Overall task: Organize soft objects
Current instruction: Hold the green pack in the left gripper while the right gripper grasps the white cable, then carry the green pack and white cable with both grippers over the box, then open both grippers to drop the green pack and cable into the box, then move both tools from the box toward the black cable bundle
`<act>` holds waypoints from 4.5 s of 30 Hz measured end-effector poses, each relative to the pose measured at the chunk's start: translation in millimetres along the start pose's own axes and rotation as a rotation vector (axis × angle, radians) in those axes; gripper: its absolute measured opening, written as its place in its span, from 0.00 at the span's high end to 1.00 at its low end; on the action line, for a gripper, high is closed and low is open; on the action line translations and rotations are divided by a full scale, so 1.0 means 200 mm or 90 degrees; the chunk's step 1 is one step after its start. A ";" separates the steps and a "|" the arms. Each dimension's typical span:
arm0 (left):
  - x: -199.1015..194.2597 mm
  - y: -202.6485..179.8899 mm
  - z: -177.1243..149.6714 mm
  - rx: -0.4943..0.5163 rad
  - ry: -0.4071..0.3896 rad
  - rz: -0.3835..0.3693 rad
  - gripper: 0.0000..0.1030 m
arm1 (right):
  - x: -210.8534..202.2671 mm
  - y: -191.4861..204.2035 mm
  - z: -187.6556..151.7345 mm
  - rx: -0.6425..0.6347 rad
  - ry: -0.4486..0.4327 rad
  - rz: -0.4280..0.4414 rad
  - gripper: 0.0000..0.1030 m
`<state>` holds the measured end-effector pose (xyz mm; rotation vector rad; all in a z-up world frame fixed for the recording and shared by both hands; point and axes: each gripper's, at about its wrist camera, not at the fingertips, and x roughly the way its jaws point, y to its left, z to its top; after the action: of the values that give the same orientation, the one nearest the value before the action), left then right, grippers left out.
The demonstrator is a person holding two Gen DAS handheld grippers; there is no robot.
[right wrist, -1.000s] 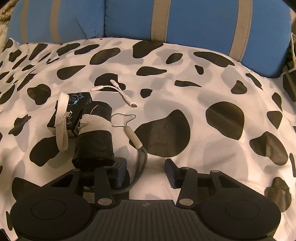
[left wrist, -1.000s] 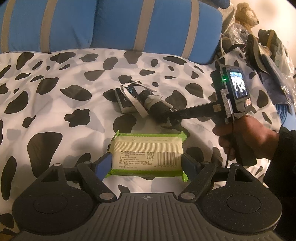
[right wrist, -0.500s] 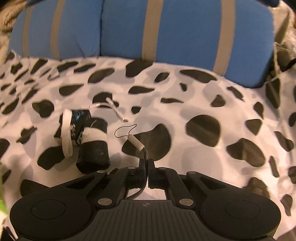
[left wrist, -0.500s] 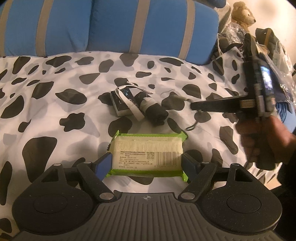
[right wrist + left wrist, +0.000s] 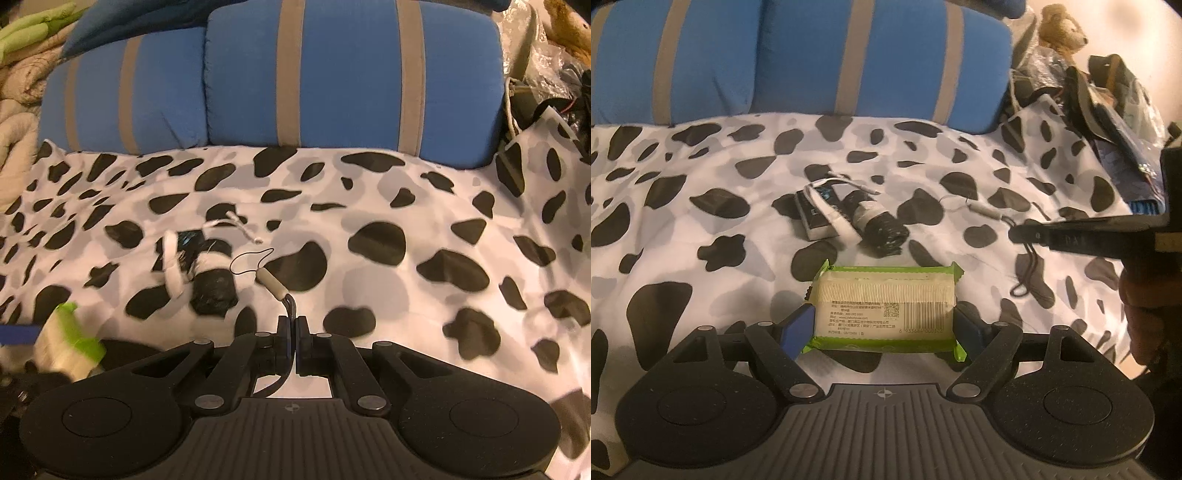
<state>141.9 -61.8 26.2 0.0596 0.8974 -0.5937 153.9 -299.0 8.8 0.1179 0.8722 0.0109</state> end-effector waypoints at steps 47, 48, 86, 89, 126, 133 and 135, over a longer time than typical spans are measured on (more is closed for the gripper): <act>-0.32 -0.25 -0.62 0.058 0.134 0.013 0.23 | -0.54 0.41 -0.76 -0.060 0.176 0.064 0.96; -0.32 -0.24 -0.62 0.056 0.138 0.015 0.23 | -0.54 0.42 -0.76 -0.061 0.178 0.065 0.96; -0.26 -0.13 -0.61 -0.029 0.187 0.052 0.13 | -0.41 0.40 -0.77 -0.058 0.259 -0.001 0.00; -0.27 -0.13 -0.60 -0.037 0.183 0.053 0.13 | -0.41 0.40 -0.77 -0.058 0.259 -0.001 0.00; -0.35 -0.11 -0.44 -0.014 0.007 0.141 0.00 | -0.44 0.21 -0.52 -0.019 0.123 -0.028 0.00; -0.31 -0.10 -0.40 0.019 0.006 0.141 0.00 | -0.40 0.17 -0.45 -0.028 0.097 -0.015 0.00; -0.29 -0.09 -0.38 0.030 0.013 0.140 0.00 | -0.38 0.17 -0.43 -0.033 0.089 -0.013 0.00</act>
<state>49.8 -27.5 25.3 0.2045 0.8839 -0.4094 39.9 -261.5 16.0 0.0605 1.0127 0.0236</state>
